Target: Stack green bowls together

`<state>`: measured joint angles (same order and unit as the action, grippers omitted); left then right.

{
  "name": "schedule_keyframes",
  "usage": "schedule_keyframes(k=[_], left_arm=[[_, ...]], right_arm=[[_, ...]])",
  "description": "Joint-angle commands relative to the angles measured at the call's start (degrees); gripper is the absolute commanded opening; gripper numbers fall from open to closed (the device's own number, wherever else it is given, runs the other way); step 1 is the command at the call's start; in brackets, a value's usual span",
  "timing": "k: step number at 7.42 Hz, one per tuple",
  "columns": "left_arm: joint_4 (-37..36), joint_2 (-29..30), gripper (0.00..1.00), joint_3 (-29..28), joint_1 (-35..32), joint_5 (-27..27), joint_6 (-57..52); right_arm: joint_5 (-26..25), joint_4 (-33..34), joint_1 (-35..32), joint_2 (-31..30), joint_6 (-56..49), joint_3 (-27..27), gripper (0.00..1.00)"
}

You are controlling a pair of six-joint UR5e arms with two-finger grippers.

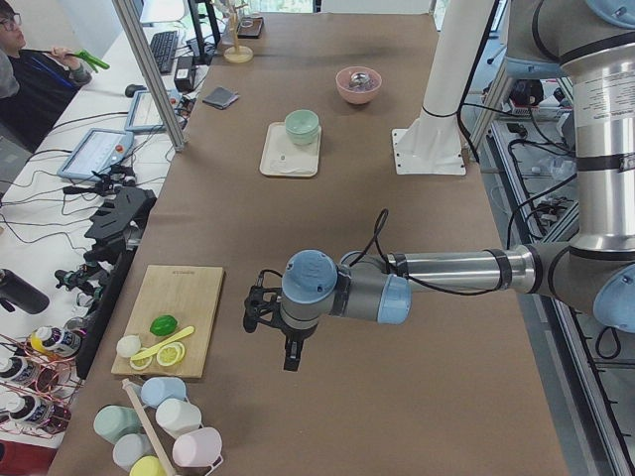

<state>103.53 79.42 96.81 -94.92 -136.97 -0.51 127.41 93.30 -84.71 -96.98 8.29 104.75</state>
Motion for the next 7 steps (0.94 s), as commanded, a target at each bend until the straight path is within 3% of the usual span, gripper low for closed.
schedule_keyframes(k=[1, 7], left_arm=[[2.12, 0.55, 0.98, -0.48, 0.09, 0.12, -0.02], [2.29, 0.03, 0.98, 0.48, 0.26, -0.14, -3.62]], right_arm=[[-0.06, 0.04, -0.02, -0.23, 0.06, -0.16, 1.00], [0.64, -0.40, 0.07, -0.84, 0.15, -0.25, 1.00]])
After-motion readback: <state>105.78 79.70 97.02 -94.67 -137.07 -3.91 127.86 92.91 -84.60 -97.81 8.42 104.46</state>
